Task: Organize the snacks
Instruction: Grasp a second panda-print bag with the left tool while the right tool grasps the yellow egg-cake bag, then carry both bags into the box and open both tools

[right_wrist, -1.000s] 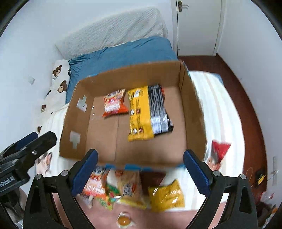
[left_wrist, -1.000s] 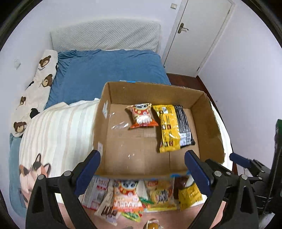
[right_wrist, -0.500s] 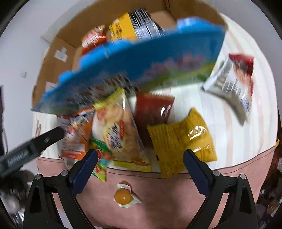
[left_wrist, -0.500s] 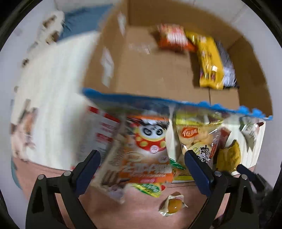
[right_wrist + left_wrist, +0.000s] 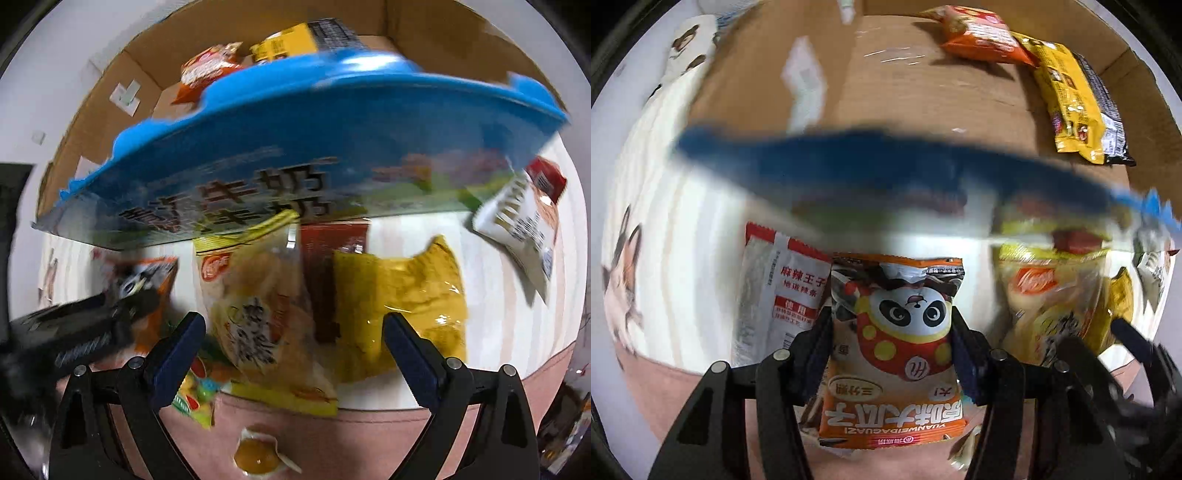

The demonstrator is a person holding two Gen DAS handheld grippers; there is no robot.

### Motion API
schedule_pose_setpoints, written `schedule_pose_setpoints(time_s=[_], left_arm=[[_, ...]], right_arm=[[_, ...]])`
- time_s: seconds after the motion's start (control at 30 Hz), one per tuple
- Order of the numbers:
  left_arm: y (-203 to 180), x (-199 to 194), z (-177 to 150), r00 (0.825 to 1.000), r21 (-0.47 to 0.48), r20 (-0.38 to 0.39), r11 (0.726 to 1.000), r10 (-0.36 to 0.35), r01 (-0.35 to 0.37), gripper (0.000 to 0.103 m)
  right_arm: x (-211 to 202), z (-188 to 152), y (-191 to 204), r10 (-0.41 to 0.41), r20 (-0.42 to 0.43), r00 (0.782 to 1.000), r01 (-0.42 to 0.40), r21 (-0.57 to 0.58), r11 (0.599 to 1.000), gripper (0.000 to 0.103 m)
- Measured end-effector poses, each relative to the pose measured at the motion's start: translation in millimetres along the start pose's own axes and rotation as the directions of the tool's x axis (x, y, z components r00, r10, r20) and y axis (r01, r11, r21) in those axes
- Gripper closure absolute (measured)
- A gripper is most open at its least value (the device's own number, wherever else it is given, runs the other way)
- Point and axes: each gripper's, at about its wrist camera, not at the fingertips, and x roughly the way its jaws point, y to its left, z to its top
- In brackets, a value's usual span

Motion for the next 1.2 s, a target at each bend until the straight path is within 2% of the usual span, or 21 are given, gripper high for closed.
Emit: schedule_pose_setpoints(time_s=[0.17, 0.33, 0.4, 0.47, 0.57, 0.67, 0.77, 0.9, 0.97, 1.07, 1.1, 1.17, 1.2], left_arm=[[20, 1, -11, 1.0, -0.042, 0.0, 0.999, 0.015, -0.015, 0.047], [38, 7, -12, 1.0, -0.083, 0.001, 0.996, 0.012, -0.011, 0.047], [28, 6, -18, 1.0, -0.082, 0.006, 0.997, 0.014, -0.013, 0.047], [26, 3, -21, 1.0, -0.072, 0.016, 0.997, 0.024, -0.023, 0.047], [18, -4, -26, 0.999, -0.056, 0.029, 0.998, 0.028, -0.026, 0.047], [6, -15, -39, 0.999, -0.033, 0.051, 0.999, 0.013, -0.012, 0.047], [-6, -33, -55, 0.997, 0.001, 0.076, 1.0, -0.007, 0.007, 0.047], [-22, -47, -92, 0.997, 0.049, 0.076, 0.998, -0.035, 0.031, 0.047], [-29, -44, -114, 0.997, 0.067, 0.056, 0.997, -0.044, 0.04, 0.047], [-39, -29, -136, 0.999, 0.086, 0.021, 0.996, -0.032, 0.03, 0.047], [-43, -22, -142, 1.0, 0.089, 0.0, 0.996, -0.028, 0.028, 0.047], [-49, -14, -145, 0.999, 0.091, -0.025, 0.996, -0.023, 0.025, 0.047], [-51, -10, -148, 0.999, 0.093, -0.033, 0.995, -0.018, 0.021, 0.047]], right_arm=[[2, -2, 27, -0.054, 0.023, 0.998, 0.055, -0.076, 0.996, 0.004], [44, -4, 28, -0.06, -0.099, 0.993, 0.054, -0.055, 0.997, 0.004], [44, -9, 31, -0.086, -0.075, 0.993, 0.081, -0.068, 0.994, 0.011], [37, -15, 28, -0.105, -0.049, 0.993, 0.102, -0.064, 0.993, 0.035], [24, -22, 13, -0.049, -0.062, 0.997, 0.048, -0.013, 0.999, 0.047], [12, -31, -4, 0.018, -0.081, 0.997, -0.015, 0.042, 0.999, 0.051], [-5, -46, -18, 0.066, -0.09, 0.994, -0.061, 0.053, 0.997, 0.051], [-21, -85, -45, 0.111, -0.134, 0.985, -0.102, 0.073, 0.992, 0.051], [-24, -104, -60, 0.102, -0.156, 0.982, -0.09, 0.083, 0.992, 0.051], [-13, -116, -84, 0.051, -0.211, 0.976, -0.035, 0.079, 0.996, 0.049], [-7, -118, -91, 0.046, -0.235, 0.971, -0.025, 0.09, 0.996, 0.046], [-6, -122, -99, 0.056, -0.238, 0.97, -0.03, 0.111, 0.993, 0.019], [-9, -124, -100, 0.044, -0.222, 0.974, -0.019, 0.111, 0.994, 0.013]])
